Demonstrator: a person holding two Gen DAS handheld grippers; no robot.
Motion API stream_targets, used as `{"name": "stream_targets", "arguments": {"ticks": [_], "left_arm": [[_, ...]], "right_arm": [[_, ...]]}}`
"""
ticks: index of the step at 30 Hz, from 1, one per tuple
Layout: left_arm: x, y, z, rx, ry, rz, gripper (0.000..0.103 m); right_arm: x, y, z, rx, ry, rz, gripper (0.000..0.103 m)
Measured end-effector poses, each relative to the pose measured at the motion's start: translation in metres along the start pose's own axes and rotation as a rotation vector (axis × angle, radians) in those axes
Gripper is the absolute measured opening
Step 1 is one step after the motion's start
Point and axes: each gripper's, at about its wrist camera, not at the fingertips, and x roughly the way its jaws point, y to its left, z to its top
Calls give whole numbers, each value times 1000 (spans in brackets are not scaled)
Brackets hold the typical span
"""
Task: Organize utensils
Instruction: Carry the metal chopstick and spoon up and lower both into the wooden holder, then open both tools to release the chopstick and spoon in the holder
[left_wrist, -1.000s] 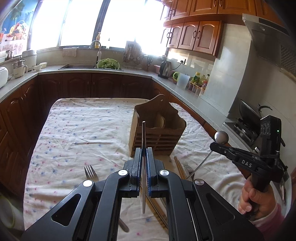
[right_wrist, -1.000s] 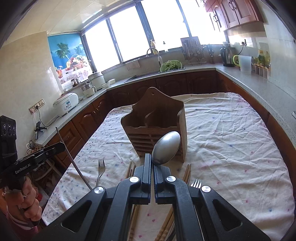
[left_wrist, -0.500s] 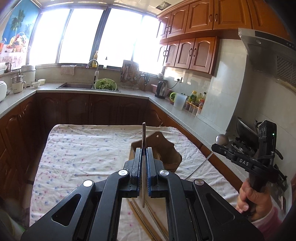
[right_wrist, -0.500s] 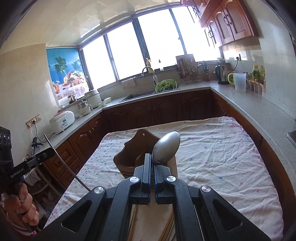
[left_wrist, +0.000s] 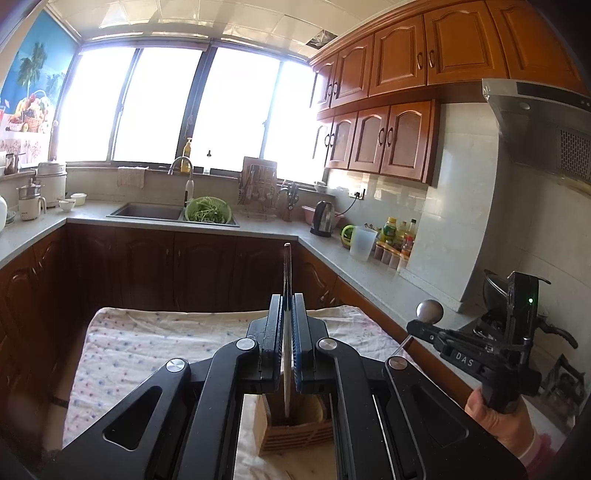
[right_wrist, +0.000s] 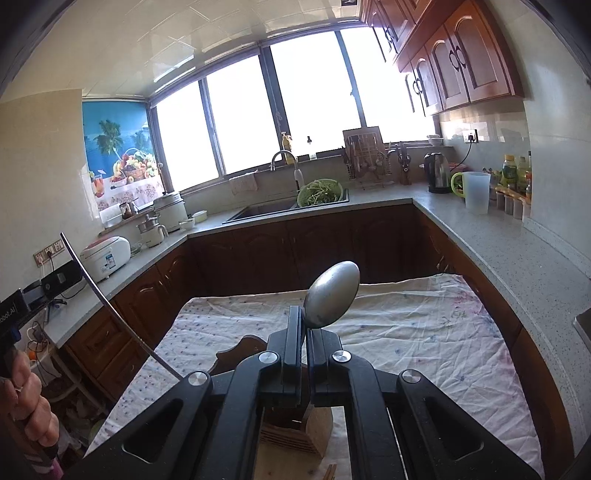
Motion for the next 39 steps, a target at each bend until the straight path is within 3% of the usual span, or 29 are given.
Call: {"name": "stream_targets", "arguments": {"ticks": [8,16,26,33,36,38,39], "left_arm": [[58,12,-38,-49,83,36,3],[87,22,-71,-86,152,49,4],[89,24,-71,-81,163,70,4],[89,24,-67,-79,173,83,5],[85,24,-67,-78,178,90,18],[79,24,-67,-79,166,105,45],[75,25,-68,-84,159,109,49]], "right_arm": [[53,4,-31,-34,105,10,2],[84,7,-60,-46,200,20,2],[87,0,-60,-11,216,29,3],[86,-5,-58,14,217,31,9],[80,-8,-58,25,211,24,25],[74,-10,-57,36,199,22,41],[70,-12,-56,42,188,20,43]]}}
